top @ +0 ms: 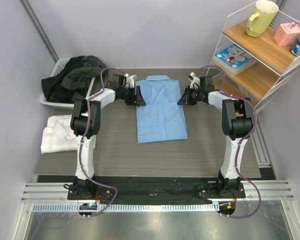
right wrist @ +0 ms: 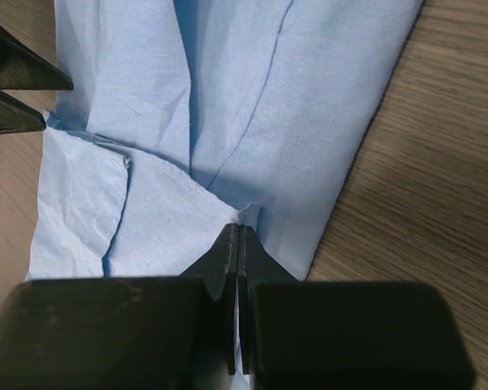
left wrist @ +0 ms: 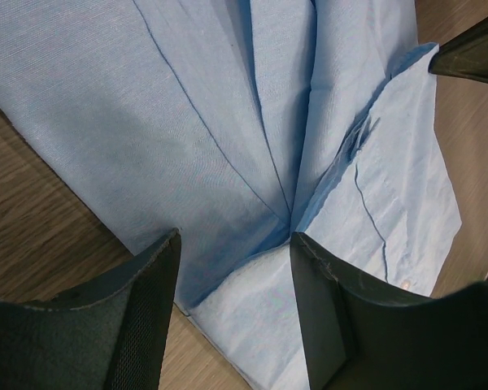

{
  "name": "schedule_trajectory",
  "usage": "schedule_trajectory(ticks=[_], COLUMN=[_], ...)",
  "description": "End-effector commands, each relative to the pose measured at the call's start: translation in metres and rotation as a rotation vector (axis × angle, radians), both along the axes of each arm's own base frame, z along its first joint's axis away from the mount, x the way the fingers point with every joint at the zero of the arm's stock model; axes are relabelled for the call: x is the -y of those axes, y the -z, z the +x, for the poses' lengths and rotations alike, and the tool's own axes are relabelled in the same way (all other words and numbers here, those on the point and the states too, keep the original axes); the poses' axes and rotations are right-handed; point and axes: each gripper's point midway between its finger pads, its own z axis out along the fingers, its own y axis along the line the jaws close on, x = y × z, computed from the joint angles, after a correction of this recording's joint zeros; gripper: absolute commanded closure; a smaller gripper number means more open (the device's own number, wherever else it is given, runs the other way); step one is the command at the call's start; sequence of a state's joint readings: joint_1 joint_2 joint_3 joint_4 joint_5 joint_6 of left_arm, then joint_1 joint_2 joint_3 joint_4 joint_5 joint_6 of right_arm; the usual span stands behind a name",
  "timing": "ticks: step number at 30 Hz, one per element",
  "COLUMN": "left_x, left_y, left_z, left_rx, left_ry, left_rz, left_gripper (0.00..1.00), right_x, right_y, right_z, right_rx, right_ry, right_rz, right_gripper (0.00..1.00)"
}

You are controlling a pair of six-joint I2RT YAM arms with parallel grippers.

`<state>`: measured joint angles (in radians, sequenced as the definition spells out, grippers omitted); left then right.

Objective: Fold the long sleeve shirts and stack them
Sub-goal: Fold the shirt

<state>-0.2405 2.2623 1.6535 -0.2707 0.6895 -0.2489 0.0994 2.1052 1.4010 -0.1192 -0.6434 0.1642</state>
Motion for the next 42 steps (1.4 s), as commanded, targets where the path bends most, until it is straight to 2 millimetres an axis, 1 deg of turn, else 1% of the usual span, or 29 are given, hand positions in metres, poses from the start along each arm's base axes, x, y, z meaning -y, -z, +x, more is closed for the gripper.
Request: schedule_trajectory(ticks=[1,6,9,11,15,17,19,23,25,28,29,31,32,33,35,36,37,38,39,40,41,42], left_x=[-0.005,-0.004,-0.004,-0.003,-0.003,-0.001,0.000,-0.003,-0.003,-0.004,-0.004,-0.003,-0.004,-0.004,-0.006,-0.012,-0.014,-0.016,-0.019,-0.019,-0.018,-0.011], left_y=[0.005,0.007,0.005,0.003,0.002,0.002,0.000,0.001,0.002,-0.002,-0.006,-0.018,-0.017,-0.046,-0.067,-0.084,-0.096,-0.105,-0.107,-0.119,-0.121,-0.122], left_z=[0.012,0.011,0.011,0.010,0.011,0.012,0.012,0.012,0.011,0.011,0.010,0.013,0.006,0.016,0.013,0.011,0.012,0.010,0.004,-0.004,-0.010,-0.021], left_rx=[0.016,0.007,0.006,0.009,0.009,0.012,0.013,0.015,0.013,0.025,0.028,0.061,0.052,0.151,0.179,0.217,0.253,0.254,0.251,0.255,0.241,0.215], left_ry=[-0.030,-0.034,-0.030,-0.028,-0.030,-0.025,-0.025,-0.030,-0.029,-0.031,-0.028,-0.034,-0.033,-0.033,-0.047,-0.060,-0.066,-0.079,-0.080,-0.072,-0.063,-0.032], left_rz=[0.021,0.023,0.012,0.009,0.005,-0.006,-0.010,0.003,0.001,-0.005,-0.011,-0.038,-0.059,-0.109,-0.179,-0.199,-0.222,-0.240,-0.244,-0.248,-0.251,-0.269], left_gripper=[0.42,0.42,0.37,0.36,0.33,0.33,0.34,0.34,0.32,0.27,0.24,0.23,0.22,0.21,0.20,0.20,0.20,0.20,0.20,0.20,0.21,0.21], right_x=[0.011,0.011,0.014,0.015,0.012,0.010,0.013,0.014,0.016,0.017,0.015,0.014,0.015,0.015,0.014,0.015,0.017,0.017,0.021,0.023,0.024,0.025], right_y=[-0.037,-0.042,-0.041,-0.040,-0.039,-0.037,-0.038,-0.059,-0.053,-0.033,-0.029,-0.021,-0.019,-0.016,-0.019,-0.022,-0.033,-0.042,-0.053,-0.070,-0.084,-0.092], right_z=[0.014,0.015,0.017,0.018,0.019,0.020,0.023,0.022,0.023,0.020,0.017,0.016,0.017,0.016,0.016,0.015,0.016,0.017,0.019,0.018,0.019,0.018], right_rx=[0.114,0.130,0.134,0.134,0.123,0.114,0.119,0.164,0.166,0.125,0.111,0.097,0.093,0.086,0.079,0.082,0.105,0.124,0.150,0.176,0.204,0.217], right_ry=[0.034,0.042,0.048,0.050,0.055,0.055,0.067,0.069,0.065,0.064,0.058,0.063,0.066,0.064,0.058,0.058,0.062,0.065,0.074,0.078,0.078,0.081], right_rz=[0.007,0.016,0.010,0.009,0.039,0.046,0.033,0.039,0.018,0.004,0.008,0.009,0.007,0.006,0.006,0.005,-0.001,-0.006,-0.015,-0.019,-0.028,-0.029], right_gripper=[0.99,0.99,0.99,0.99,0.99,0.99,0.99,0.99,0.99,0.99,0.99,0.99,0.99,0.99,0.94,0.88,0.84,0.79,0.69,0.63,0.57,0.50])
